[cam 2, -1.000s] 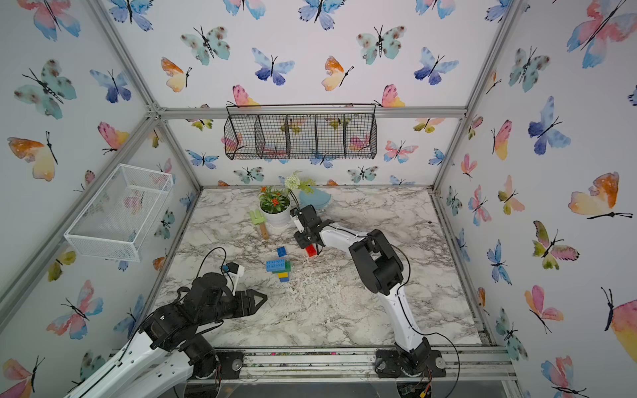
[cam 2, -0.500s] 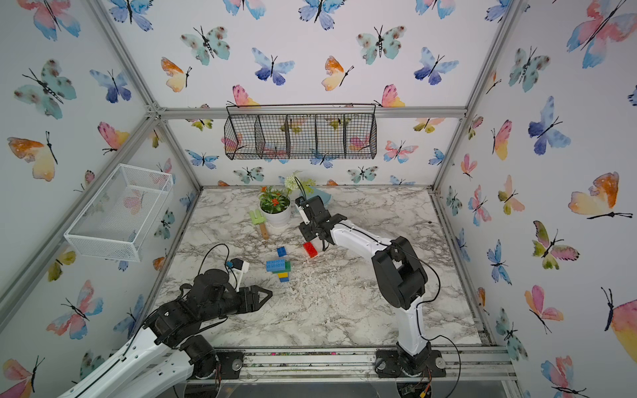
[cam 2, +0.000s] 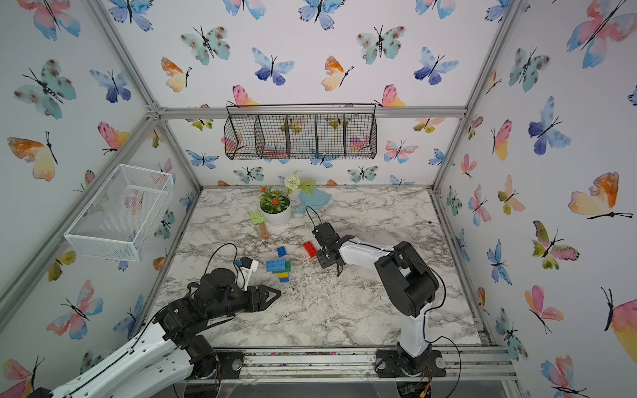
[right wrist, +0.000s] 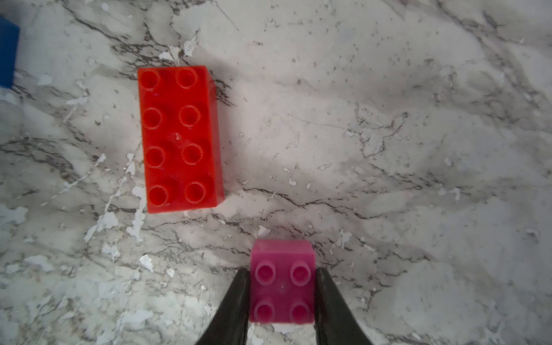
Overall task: Assemble a spoon with lego
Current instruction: Place the lego brick at the center of the board, then pick up the lego brick from the center of the board.
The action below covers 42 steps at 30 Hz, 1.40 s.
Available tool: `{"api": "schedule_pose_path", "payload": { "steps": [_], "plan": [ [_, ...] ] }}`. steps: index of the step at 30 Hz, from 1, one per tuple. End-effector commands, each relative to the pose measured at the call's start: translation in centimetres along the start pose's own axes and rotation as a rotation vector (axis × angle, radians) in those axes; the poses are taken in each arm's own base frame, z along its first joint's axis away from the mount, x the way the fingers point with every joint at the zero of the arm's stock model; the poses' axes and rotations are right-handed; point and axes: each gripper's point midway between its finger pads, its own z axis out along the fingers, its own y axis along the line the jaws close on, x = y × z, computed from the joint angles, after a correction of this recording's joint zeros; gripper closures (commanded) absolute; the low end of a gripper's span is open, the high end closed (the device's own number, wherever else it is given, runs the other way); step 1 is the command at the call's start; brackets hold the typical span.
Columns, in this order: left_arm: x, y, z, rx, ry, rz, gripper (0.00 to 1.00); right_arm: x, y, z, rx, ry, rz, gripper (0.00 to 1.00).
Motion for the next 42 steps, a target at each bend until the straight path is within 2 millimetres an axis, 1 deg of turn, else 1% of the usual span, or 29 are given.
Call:
{"api": "schedule_pose_path", "payload": {
  "steps": [1,4,8,15,27,32,35,39,42],
  "plan": [
    [0.0,-0.6,0.0,0.031,-0.002,0.009,0.36,-0.2,-0.4,-0.8,-0.003,-0.033,0.050,0.80],
    [0.1,-0.4,0.1,0.025,-0.001,0.009,0.36,0.2,-0.3,-1.0,-0.017,-0.034,0.054,0.74],
    [0.4,-0.2,0.3,0.023,0.004,0.005,0.36,0.4,-0.4,-1.5,-0.020,-0.047,0.062,0.60],
    [0.6,0.1,0.4,0.020,0.008,0.000,0.35,0.0,-0.3,-1.9,-0.028,-0.057,0.056,0.48],
    [0.9,0.3,0.4,0.021,0.008,0.002,0.36,1.2,-0.1,-0.3,-0.035,-0.012,0.033,0.47],
    [1.0,0.4,0.4,0.021,0.008,0.001,0.36,1.8,-0.2,0.5,-0.034,0.012,0.029,0.49],
    [0.9,0.3,0.3,0.022,0.005,0.003,0.36,1.7,-0.3,0.5,-0.034,0.009,0.034,0.52],
    [1.0,0.5,0.4,0.018,0.008,0.003,0.36,1.2,-0.4,0.1,-0.031,-0.008,0.038,0.57],
    [1.1,0.6,0.4,0.016,0.010,0.004,0.36,0.9,-0.5,-0.2,-0.031,-0.013,0.039,0.57]
  ]
}}
